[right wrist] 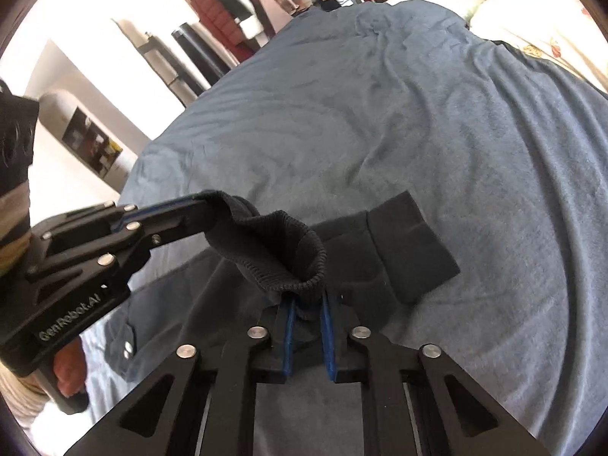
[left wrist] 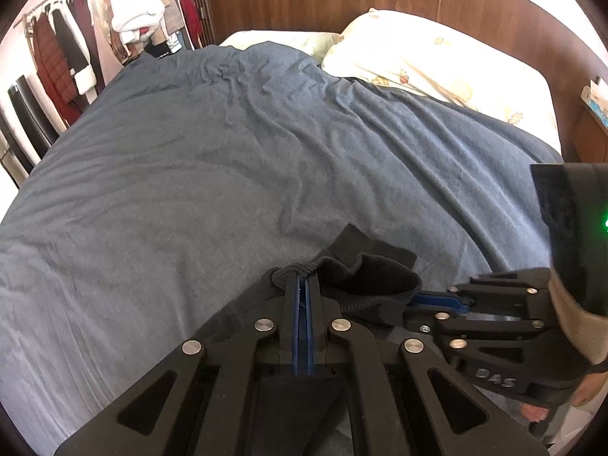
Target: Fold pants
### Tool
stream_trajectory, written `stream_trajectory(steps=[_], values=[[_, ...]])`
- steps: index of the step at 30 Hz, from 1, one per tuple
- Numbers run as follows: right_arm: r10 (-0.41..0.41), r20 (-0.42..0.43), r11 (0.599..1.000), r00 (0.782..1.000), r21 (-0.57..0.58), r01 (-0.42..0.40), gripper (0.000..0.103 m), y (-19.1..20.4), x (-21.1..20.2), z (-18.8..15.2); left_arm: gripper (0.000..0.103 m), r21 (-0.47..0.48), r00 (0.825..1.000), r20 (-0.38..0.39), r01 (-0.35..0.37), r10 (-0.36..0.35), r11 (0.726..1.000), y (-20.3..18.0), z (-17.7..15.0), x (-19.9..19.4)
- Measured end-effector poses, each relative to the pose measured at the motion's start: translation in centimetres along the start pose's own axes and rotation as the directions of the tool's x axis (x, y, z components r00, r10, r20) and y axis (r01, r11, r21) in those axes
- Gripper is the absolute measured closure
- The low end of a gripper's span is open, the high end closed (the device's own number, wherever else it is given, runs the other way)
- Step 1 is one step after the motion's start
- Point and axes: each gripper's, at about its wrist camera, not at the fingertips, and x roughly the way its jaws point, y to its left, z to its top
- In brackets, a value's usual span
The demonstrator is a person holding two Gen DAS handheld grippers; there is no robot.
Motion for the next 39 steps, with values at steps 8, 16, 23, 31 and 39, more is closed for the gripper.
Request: stream_trajectory(steps=[8,16,23,31,39], values=[[0.059,0.053,0.979,0.997,0.193,-0.068,0.096,-1.9,-3.3,1.6,0.099,0.052,1.0,0.007,0.029,-0.029,0.998,-1.5,3.9,1.8],[0.018,0.002,0.935,1.0,0.355,-0.018,0.096,-6.4,-1.1,0.9,0.099,0.086,0.992,-0.085,0.099,-0.092,0.991,-3.6,5.4,8.1],[-0.001,-0.043,0.915,0.999,0.403,0.018,0.096,-8.5,1.3,0.2,0.098,0.098,0.983,-0.152,0.123,-0.107,0.988,-4.3,5.8,11.8],[0.018,-0.091,0.892,0.996,0.451,0.025,0.087,-10.2,3.2,0.0,0.076,0.051,0.985,-0.147,0.098,-0.089,0.994,-2.3,7.3,12.6],[-0.059,-0.043,0.894,0.997,0.443,0.072,0.077,-10.8,0.6,0.5,0.076,0.25,0.936,-0.302,0.261,-0.18,0.932,-2.5,6.1,12.5]])
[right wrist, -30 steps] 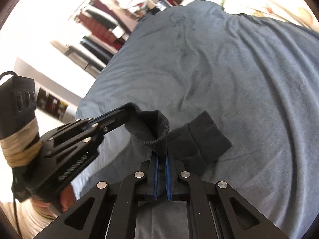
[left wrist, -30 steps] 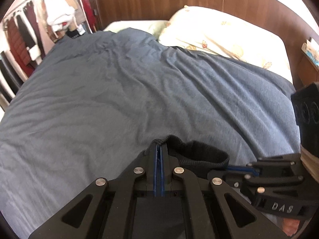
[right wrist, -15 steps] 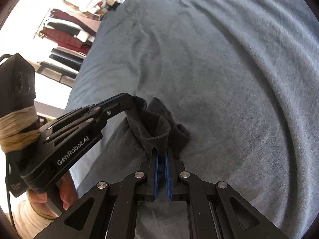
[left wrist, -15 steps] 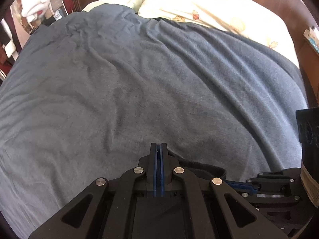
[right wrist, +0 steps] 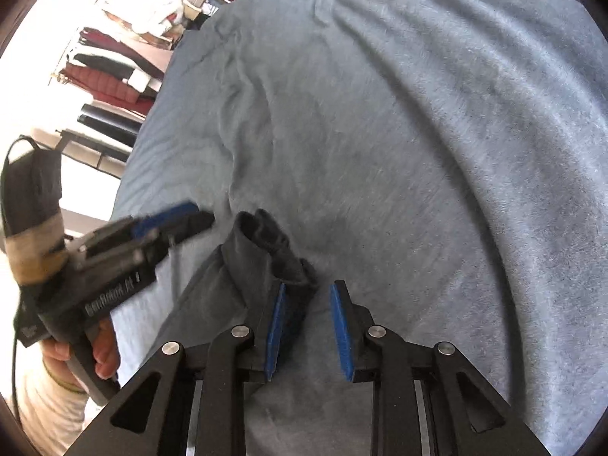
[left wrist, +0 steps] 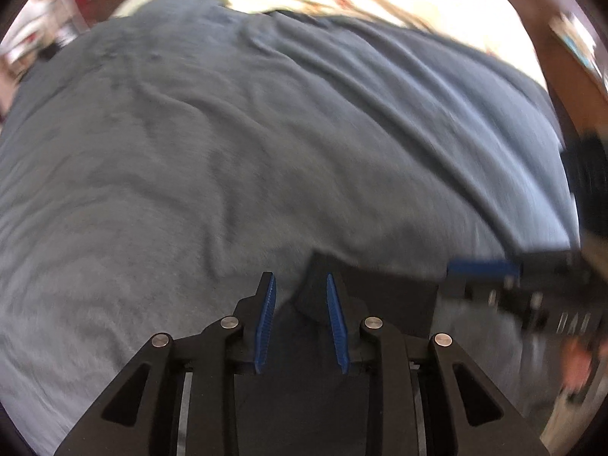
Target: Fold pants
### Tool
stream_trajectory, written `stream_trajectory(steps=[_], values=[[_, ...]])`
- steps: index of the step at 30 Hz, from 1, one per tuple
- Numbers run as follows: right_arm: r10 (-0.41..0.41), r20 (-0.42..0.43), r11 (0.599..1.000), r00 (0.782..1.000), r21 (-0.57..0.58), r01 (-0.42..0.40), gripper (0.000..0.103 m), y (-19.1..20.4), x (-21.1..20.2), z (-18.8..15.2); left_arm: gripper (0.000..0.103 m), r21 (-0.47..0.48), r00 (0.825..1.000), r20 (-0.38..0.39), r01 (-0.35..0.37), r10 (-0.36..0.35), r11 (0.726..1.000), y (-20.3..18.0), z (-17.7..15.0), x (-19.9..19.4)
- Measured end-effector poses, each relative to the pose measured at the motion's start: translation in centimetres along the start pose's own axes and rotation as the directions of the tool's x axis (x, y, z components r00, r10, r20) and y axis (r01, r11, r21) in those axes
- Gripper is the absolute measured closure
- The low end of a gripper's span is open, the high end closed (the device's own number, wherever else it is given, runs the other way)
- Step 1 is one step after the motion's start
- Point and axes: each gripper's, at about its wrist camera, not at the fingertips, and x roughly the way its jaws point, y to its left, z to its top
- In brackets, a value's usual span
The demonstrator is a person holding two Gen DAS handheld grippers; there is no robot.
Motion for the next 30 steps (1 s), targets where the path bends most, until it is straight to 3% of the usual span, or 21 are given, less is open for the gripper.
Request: stream_trajectory(steps=[8,14,16,18,20,24,30], values=[[0.052,-0.014,0.997,0.999,0.054,-0.051,0.077,-0.1,0.6,-1.3,0.076,0.092,0.985,-0.102,0.146,-0.136,0.985,0.1,1.7,2.2],[0.058,-0.006,0.994,0.998,0.093,-0.058,0.077,-0.7,1.5,-1.6,0.076,0.04,0.963,-0.155,0.231,-0.222,0.972,1.4,2.8,4.7],[0.06,0.001,0.994,0.998,0.095,-0.06,0.077,-0.8,1.7,-1.5,0.078,0.037,0.962,-0.157,0.233,-0.224,0.972,1.5,2.7,4.8],[0.061,0.01,0.994,0.998,0.093,-0.061,0.077,-0.8,1.7,-1.4,0.094,0.046,0.963,-0.155,0.228,-0.218,0.973,1.4,2.7,4.8],[0.061,0.021,0.994,0.998,0.093,-0.063,0.077,-0.6,1.8,-1.2,0.095,0.058,0.971,-0.141,0.201,-0.192,0.978,1.4,2.5,4.4],[0.049,0.03,0.996,0.998,0.079,-0.052,0.093,0.1,1.9,-1.3,0.095,0.076,0.981,-0.112,0.17,-0.161,0.983,1.4,2.6,3.5],[-0.01,0.038,0.998,0.999,0.066,0.007,0.094,0.8,2.2,-1.4,0.095,0.093,0.982,-0.131,0.15,-0.138,0.984,1.2,2.4,4.5]])
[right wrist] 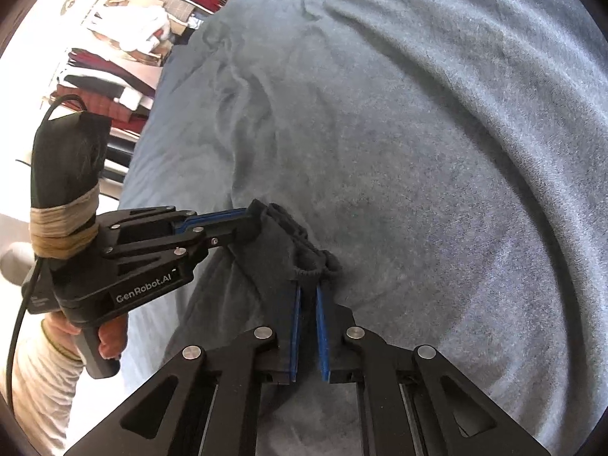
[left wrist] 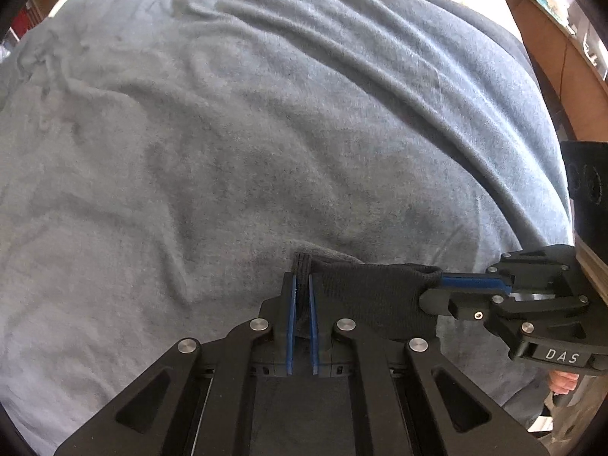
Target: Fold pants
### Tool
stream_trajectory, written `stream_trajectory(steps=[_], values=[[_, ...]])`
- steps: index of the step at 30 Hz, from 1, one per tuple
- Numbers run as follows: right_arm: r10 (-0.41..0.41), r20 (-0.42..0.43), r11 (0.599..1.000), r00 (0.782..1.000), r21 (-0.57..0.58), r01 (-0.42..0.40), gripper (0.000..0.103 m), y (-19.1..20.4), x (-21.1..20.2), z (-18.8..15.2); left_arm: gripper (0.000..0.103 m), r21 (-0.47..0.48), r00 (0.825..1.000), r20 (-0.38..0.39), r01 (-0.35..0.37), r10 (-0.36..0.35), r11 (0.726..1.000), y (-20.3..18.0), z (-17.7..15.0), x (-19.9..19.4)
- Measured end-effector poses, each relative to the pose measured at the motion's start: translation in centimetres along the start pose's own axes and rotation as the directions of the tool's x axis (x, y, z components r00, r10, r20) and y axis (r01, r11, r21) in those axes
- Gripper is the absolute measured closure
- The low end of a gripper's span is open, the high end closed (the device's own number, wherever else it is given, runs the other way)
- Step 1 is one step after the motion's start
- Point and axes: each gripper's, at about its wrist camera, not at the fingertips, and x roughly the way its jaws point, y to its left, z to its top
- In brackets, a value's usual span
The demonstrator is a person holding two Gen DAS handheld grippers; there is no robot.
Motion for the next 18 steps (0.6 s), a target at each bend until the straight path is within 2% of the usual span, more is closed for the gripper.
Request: stream_trajectory(steps=[2,4,6,8,18], values=[[0.011,-0.008,0.999,1.0,0.03,-0.011,0.093,-0.7,0.1,0.1,0.094,-0.003,1.0,-0.003,0.015,-0.015,1.0,0.3,0.0,0.1],[0.038,-0.02,0.997,0.999,0.068,-0.037,0.091,-1.4,0.2,0.1,0.088,-0.012,1.0,0.001,0.028,-0.028,1.0,0.6,0.0,0.0],[0.039,-0.009,0.997,0.999,0.069,-0.038,0.077,-1.6,-0.1,0.1,0.081,-0.011,1.0,0.009,0.03,-0.03,0.999,1.1,0.4,-0.3],[0.014,0.007,0.999,1.0,0.052,-0.015,0.071,-1.6,-0.2,0.2,0.077,-0.017,0.998,-0.005,0.06,-0.06,0.998,1.7,0.6,-0.2],[0.061,-0.011,0.996,0.998,0.069,-0.06,0.071,-2.5,1.4,0.7,0.076,-0.034,0.978,-0.098,0.183,-0.185,0.983,3.5,1.4,3.3]])
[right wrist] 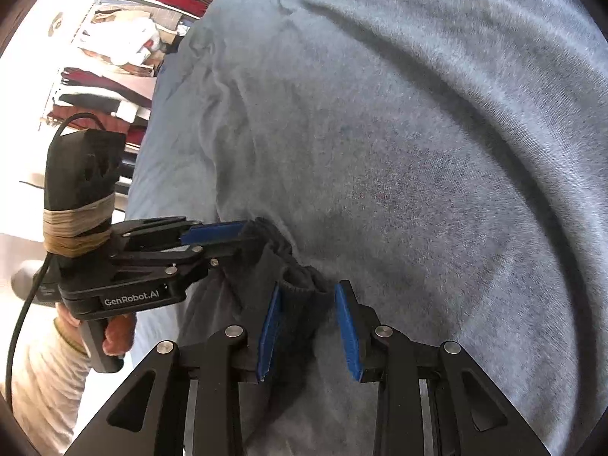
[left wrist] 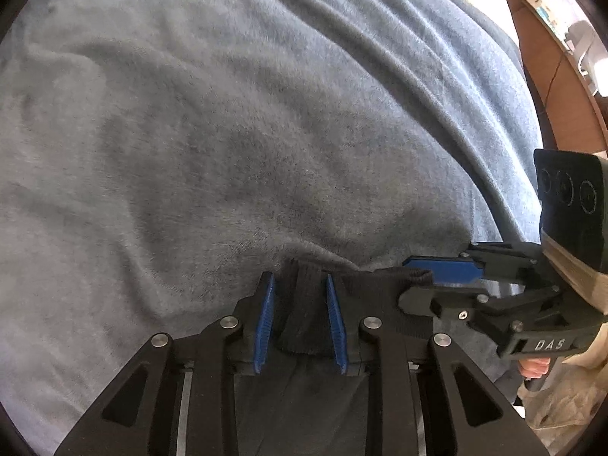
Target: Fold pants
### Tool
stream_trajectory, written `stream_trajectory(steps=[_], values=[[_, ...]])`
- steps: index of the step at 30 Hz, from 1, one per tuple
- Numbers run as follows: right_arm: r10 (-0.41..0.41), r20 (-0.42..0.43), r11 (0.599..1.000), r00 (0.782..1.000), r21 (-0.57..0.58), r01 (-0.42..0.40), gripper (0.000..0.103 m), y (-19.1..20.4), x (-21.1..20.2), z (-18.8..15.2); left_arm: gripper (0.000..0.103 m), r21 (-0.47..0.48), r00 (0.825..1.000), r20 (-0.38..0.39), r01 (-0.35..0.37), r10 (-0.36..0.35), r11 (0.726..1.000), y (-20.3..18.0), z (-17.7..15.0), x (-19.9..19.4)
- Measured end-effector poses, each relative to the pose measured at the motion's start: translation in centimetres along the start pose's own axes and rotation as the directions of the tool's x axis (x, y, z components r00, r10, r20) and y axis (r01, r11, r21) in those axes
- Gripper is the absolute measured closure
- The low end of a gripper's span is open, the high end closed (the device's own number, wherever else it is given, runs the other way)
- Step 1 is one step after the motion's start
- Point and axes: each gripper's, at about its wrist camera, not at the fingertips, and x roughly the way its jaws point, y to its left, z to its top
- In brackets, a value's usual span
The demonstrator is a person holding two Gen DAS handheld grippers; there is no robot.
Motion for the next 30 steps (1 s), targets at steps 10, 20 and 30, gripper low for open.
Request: stream_trajectory(steps=[10,20,30], values=[[0.02,-0.024,1.0,1.0,-0.007,-0.02,0.086,-0.2,0.8,0.1,0.091,0.064,0.998,0.035,-0.051,0.049,0.997,-1.7,-0.3,0.0],[-0.046,0.116,0.996,0.992,-0.072,0.054,0.09,2.2,-4.1,0.9,0.091,0.13,0.991,0.127,-0.063,0.047,0.99,-2.7,2.2,-3.0],[-0.166,0.164,0.977,0.972,-0.104,0.184,0.09,0.8,-4.2,3.5,0.091,0.11,0.989,0.127,-0.086,0.072,0.99,-3.4,6.0,-0.3]])
